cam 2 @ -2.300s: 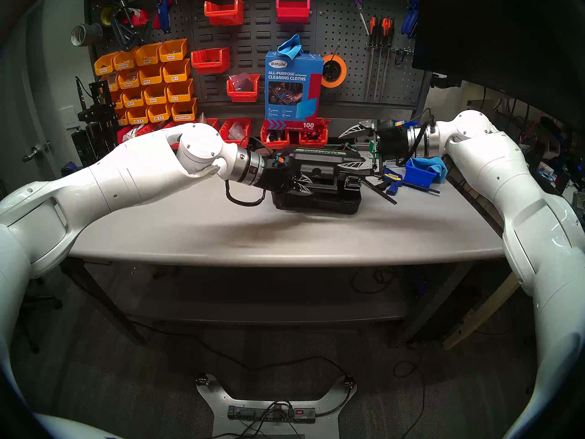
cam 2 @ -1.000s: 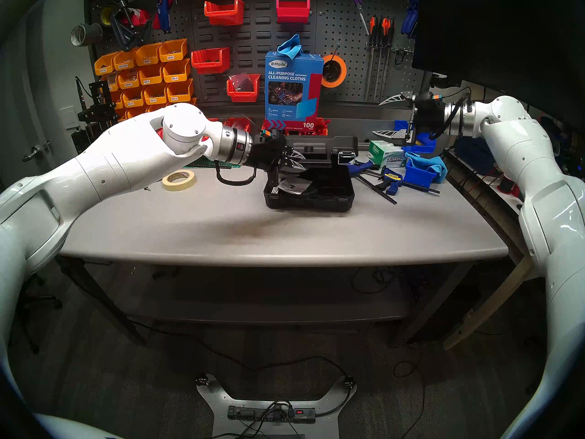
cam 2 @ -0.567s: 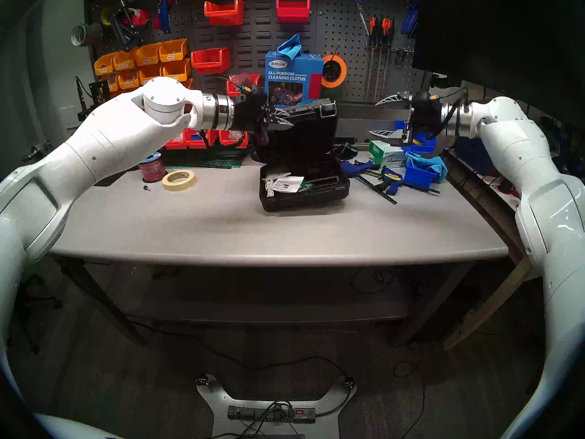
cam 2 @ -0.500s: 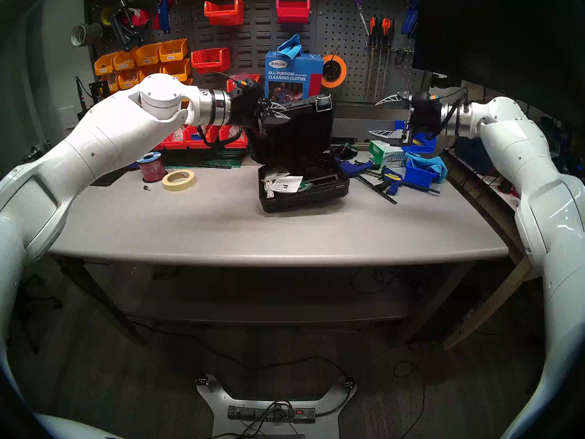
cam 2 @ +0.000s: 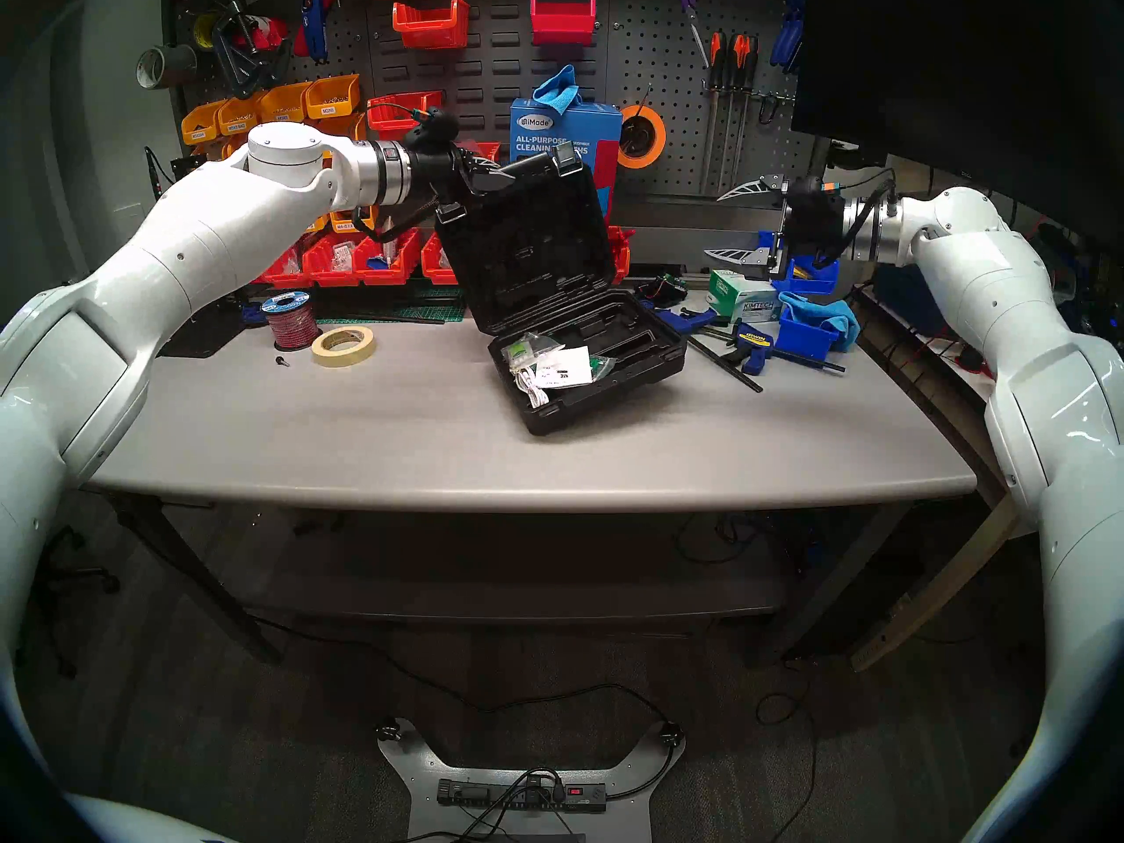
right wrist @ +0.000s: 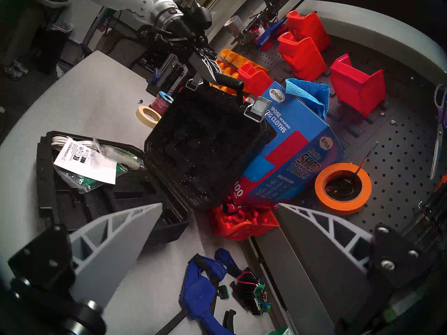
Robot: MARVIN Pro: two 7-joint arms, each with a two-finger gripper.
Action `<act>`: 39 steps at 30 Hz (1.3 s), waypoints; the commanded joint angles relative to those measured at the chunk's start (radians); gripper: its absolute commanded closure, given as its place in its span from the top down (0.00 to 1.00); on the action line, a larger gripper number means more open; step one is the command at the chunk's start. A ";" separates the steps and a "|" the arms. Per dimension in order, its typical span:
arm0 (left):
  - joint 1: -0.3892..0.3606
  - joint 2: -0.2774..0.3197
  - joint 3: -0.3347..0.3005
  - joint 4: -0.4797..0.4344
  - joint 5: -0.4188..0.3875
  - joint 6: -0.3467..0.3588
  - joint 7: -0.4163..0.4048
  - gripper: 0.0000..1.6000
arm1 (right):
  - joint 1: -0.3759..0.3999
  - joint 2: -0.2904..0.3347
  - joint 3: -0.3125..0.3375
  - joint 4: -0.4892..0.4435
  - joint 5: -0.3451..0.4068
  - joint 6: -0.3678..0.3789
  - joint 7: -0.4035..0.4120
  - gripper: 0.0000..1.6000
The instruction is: Open the tool box
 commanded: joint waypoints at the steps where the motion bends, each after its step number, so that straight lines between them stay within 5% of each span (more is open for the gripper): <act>1: -0.063 -0.079 -0.022 0.115 -0.015 0.051 0.052 0.00 | 0.014 -0.006 0.003 0.012 0.008 0.003 0.024 1.00; 7: -0.075 -0.124 -0.002 0.213 0.002 0.108 0.068 0.00 | 0.013 -0.017 0.002 0.031 0.014 -0.001 0.039 1.00; 14: -0.085 -0.180 0.030 0.339 0.026 0.087 0.008 0.00 | 0.017 -0.030 0.002 0.053 0.019 -0.010 0.049 1.00; 33: -0.086 -0.246 0.039 0.479 0.061 0.098 0.010 0.00 | -0.011 -0.013 -0.002 0.011 0.039 0.003 0.053 1.00; 39: -0.078 -0.215 -0.006 0.452 0.026 0.072 -0.026 0.00 | -0.012 -0.013 -0.002 0.000 0.040 0.006 0.042 1.00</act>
